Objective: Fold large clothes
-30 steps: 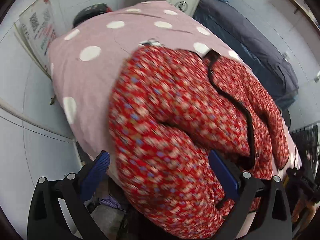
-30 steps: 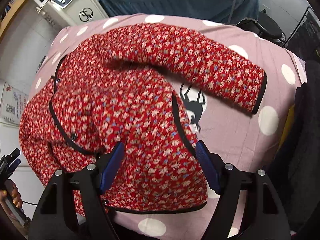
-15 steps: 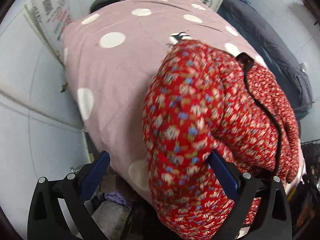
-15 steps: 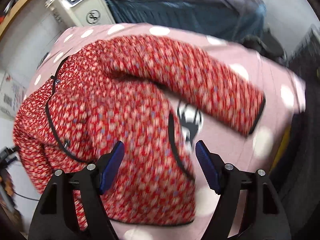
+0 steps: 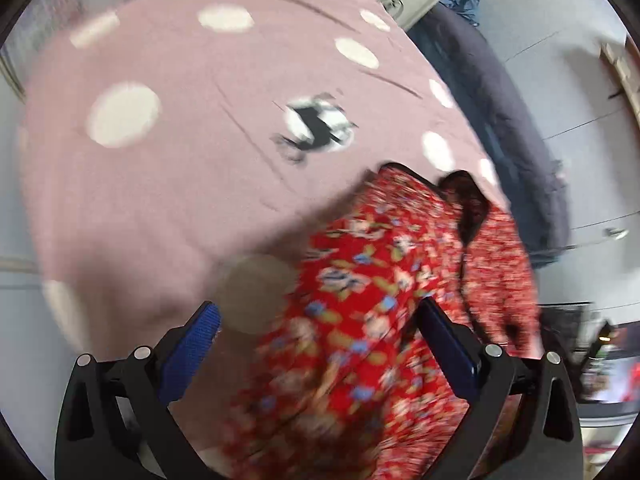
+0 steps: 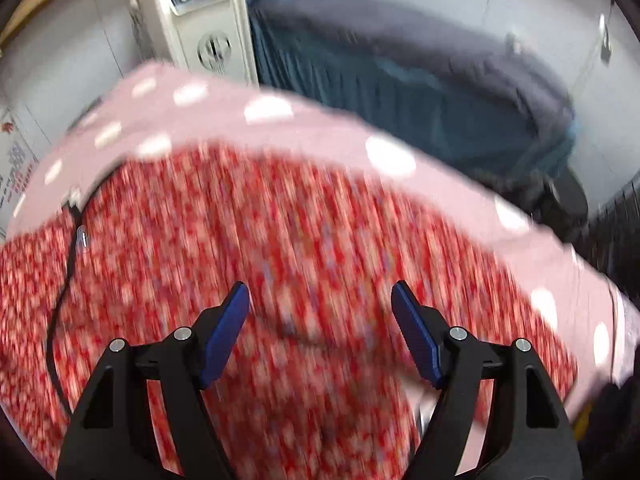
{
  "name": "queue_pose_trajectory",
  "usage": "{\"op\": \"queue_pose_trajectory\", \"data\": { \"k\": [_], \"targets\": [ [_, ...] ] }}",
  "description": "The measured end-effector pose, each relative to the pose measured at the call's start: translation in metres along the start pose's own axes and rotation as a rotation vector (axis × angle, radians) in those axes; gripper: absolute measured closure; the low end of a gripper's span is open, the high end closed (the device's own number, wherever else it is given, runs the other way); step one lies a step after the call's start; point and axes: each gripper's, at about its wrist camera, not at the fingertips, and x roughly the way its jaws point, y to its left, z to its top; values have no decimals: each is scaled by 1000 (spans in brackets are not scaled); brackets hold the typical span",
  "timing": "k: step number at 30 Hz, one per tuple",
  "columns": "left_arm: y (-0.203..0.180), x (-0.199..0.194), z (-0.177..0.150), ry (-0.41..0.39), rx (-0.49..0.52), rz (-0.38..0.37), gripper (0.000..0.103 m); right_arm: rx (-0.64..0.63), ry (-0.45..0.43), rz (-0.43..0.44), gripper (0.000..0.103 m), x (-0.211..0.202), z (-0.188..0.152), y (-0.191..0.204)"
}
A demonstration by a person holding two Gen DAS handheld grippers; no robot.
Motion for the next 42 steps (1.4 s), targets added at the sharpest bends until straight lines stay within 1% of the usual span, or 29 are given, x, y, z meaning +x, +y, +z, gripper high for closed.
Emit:
{"op": "queue_pose_trajectory", "data": {
  "k": [1,2,3,4,5,6,7,8,9,10,11,12,13,15,17,21,23,24,25,26,27,28,30,31,32,33,36,39,42],
  "targets": [
    [-2,12,1,54,-3,-41,8,-41,7,-8,19,13,9,8],
    [-8,25,1,97,30,-48,9,-69,27,-15,11,25,15,13],
    [-14,31,1,113,68,-32,21,-98,61,-19,11,43,20,19],
    [-25,40,-1,125,134,15,31,-108,98,-14,11,58,22,24],
    [-32,45,-3,122,173,48,34,-108,160,-3,10,73,22,26],
    [-39,49,-6,120,215,75,42,-103,285,-13,9,99,17,30],
    [-42,53,-7,122,230,82,50,-109,333,-34,9,109,14,33],
    [-44,53,-8,114,236,81,54,-119,320,-50,11,111,14,36],
    [-46,51,-8,107,239,79,64,-119,264,-58,33,106,14,37],
    [-49,48,-8,101,248,84,71,-105,259,-29,46,106,16,38],
    [-52,45,-7,93,258,100,74,-85,262,-19,58,105,16,38],
    [-60,38,-8,70,297,135,77,-67,241,-2,78,99,18,36],
    [-72,32,-8,43,348,168,79,-56,233,23,86,94,20,34],
    [-104,21,-7,-18,465,241,81,-33,159,24,88,69,27,30],
    [-138,3,-4,-119,586,299,82,-13,73,9,89,37,34,22],
    [-192,-24,15,-284,654,287,83,93,-87,-87,89,-22,48,-19],
    [-220,-25,29,-339,690,270,83,136,-118,-122,89,-34,57,-41],
    [-234,-19,36,-359,701,274,79,172,-124,-119,88,-35,64,-55],
    [-243,-7,44,-361,698,297,66,211,-131,-106,85,-34,67,-65],
    [-249,7,52,-355,685,340,60,255,-124,-98,74,-30,70,-76],
    [-252,23,60,-344,659,402,46,286,-82,-111,51,-21,72,-85],
    [-251,35,66,-304,629,428,36,303,-54,-125,42,-18,71,-89],
    [-248,43,66,-233,581,350,31,320,-69,-123,29,-25,62,-91],
    [-244,41,62,-222,563,314,20,316,-77,-117,24,-28,58,-89],
    [-239,38,55,-225,553,300,14,304,-79,-115,20,-32,51,-85],
    [-234,36,48,-240,555,312,8,294,-74,-108,20,-34,42,-84],
    [-217,20,28,-288,573,356,6,221,17,-44,20,-37,9,-69],
    [-194,1,6,-290,543,328,6,190,98,-2,20,-34,-32,-51],
    [-173,-11,-22,-265,506,315,6,216,154,43,20,-45,-76,-48]
  ]
}}
